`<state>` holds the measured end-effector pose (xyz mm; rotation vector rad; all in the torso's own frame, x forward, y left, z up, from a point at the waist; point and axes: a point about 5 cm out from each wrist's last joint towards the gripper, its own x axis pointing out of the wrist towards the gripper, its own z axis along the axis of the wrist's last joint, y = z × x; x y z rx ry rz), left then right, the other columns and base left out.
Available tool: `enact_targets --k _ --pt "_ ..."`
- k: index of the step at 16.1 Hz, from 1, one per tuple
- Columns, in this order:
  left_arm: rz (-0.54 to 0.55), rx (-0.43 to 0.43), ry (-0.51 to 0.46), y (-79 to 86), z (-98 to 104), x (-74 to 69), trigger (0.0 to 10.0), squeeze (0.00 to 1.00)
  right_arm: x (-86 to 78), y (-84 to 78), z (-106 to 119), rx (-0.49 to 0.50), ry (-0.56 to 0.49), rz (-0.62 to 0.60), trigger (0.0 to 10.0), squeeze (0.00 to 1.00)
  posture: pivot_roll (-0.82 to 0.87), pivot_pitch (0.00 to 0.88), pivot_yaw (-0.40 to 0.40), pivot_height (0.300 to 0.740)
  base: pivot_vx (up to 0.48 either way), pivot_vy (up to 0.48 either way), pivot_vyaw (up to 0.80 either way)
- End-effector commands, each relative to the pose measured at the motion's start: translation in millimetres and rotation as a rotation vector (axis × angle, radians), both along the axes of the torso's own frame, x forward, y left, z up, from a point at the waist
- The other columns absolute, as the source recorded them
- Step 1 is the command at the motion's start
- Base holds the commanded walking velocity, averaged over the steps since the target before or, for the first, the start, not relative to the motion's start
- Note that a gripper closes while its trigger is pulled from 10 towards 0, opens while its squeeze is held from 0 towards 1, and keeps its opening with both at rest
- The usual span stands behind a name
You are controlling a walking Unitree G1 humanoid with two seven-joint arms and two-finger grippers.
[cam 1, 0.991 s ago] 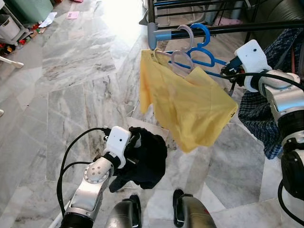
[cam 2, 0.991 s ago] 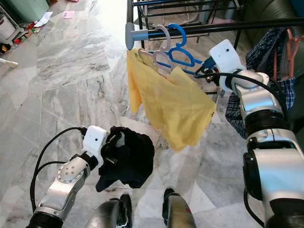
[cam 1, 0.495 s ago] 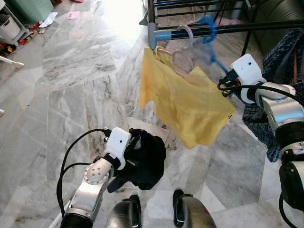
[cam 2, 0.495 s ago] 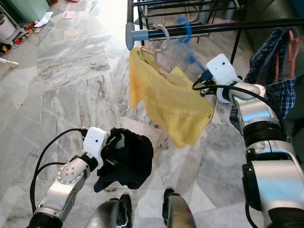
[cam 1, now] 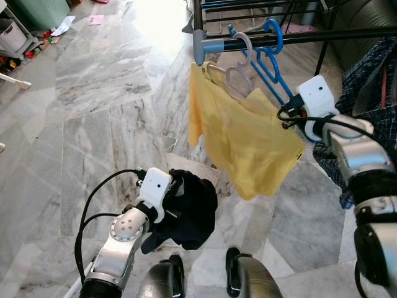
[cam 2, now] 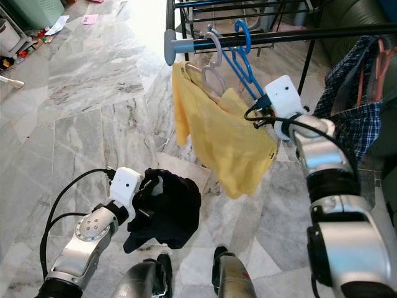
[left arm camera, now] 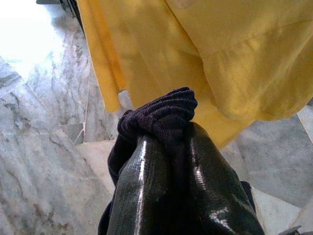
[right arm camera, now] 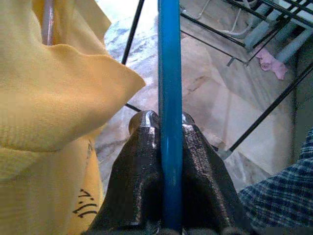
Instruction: Hang hanger
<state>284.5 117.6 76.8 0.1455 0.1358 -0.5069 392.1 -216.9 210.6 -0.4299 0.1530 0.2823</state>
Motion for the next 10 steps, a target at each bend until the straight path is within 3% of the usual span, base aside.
enact_targets --k 1,4,5,6,9,10 --pt "0.003 0.011 0.016 3.1 -4.6 -3.2 10.0 0.00 -3.2 -0.1 -2.2 0.026 -0.007 -0.019 0.0 0.00 -0.07 0.245 0.081 0.740 0.000 0.000 0.00" --pt "-0.011 0.017 0.013 1.9 -4.2 -2.6 10.0 0.00 -8.5 -4.2 -8.8 0.062 -0.005 -0.056 0.0 0.00 -0.08 0.247 0.090 0.740 0.000 0.000 0.00" --pt "-0.014 0.017 0.012 1.4 -4.1 -2.2 10.0 0.00 -9.1 -4.8 -10.2 0.063 -0.002 -0.062 1.5 0.00 -0.08 0.247 0.090 0.740 0.000 0.000 0.00" --pt "-0.016 0.018 0.012 1.2 -4.0 -2.0 10.0 0.00 -9.7 -4.6 -11.7 0.067 0.002 -0.069 4.2 0.00 -0.08 0.247 0.090 0.740 0.000 0.000 0.00" --pt "-0.022 0.019 0.014 0.0 -4.8 -1.1 10.0 0.00 -12.8 -2.8 -16.4 0.098 0.011 -0.113 4.7 0.00 -0.09 0.240 0.090 0.740 0.000 0.000 0.00" --pt "-0.024 0.018 0.014 -0.4 -4.9 -1.0 10.0 0.00 -13.9 -2.6 -17.6 0.109 0.013 -0.121 9.5 0.00 -0.09 0.240 0.088 0.740 0.000 0.000 0.00"
